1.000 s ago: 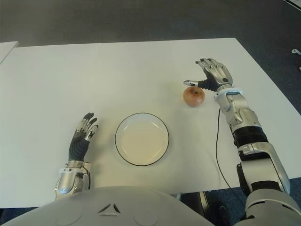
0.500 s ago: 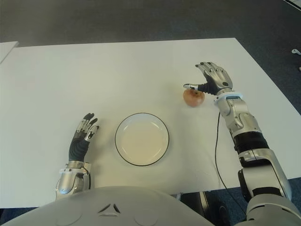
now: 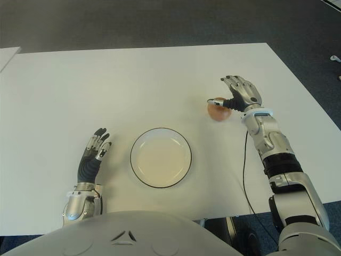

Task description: Put the apples into the plate.

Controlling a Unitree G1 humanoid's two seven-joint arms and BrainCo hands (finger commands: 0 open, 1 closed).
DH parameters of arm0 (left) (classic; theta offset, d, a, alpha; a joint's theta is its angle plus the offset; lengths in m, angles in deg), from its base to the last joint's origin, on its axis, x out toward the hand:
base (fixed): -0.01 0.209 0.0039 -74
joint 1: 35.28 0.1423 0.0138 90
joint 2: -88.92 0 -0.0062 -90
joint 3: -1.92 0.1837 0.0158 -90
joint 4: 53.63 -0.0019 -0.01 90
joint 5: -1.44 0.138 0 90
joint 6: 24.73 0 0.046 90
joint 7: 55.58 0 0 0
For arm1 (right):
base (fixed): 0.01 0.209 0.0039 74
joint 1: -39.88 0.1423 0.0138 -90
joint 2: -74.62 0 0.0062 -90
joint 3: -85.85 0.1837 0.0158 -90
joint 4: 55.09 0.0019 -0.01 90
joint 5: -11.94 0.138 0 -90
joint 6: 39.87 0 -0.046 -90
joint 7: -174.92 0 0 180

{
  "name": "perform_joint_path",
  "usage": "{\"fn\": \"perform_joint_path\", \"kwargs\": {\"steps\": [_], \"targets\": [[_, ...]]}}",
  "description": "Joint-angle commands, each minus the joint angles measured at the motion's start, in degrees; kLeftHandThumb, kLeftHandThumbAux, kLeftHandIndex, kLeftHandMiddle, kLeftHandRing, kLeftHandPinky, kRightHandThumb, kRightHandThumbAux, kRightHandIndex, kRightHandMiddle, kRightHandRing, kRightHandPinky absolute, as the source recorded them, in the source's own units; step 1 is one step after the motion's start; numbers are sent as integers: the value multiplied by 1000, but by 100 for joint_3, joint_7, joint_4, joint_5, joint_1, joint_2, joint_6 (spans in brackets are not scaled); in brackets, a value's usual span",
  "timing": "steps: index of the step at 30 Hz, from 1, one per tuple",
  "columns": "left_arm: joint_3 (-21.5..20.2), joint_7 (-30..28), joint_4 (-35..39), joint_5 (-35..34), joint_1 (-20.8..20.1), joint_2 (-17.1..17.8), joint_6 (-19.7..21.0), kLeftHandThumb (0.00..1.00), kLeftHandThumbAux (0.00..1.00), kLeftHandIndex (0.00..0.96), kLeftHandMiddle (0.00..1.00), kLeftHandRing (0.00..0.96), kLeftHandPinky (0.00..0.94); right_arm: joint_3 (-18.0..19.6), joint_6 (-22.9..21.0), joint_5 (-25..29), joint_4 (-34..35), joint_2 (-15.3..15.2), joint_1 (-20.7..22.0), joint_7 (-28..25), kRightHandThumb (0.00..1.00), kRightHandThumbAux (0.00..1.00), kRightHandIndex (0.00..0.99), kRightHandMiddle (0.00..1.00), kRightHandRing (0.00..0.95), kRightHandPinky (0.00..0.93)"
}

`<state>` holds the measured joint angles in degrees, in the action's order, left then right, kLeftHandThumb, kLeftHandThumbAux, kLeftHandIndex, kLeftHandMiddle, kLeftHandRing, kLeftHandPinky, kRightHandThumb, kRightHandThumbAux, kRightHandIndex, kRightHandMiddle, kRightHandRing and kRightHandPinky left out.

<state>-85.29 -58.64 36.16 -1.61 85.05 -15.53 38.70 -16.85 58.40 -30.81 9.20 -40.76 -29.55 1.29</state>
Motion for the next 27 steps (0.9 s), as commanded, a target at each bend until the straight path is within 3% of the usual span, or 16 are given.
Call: {"fn": "perform_joint_path", "kwargs": {"steps": [1,17,27], "targets": [[-28,-135,-61,-91,6,25,13,119,476,68,67,100,170,-83,-40,47,-126,124,-66,-54,251,193,0,0,0,0],[-68,-260,-67,-313,40,2,-21,130,485,72,73,109,180,-283,285,67,-1275,357,353,300,241,204,0,0,0,0],[-76,-281,38,-311,116,11,1,132,487,73,73,108,177,-373,383,88,-1419,428,411,333,239,220,0,0,0,0]]}}
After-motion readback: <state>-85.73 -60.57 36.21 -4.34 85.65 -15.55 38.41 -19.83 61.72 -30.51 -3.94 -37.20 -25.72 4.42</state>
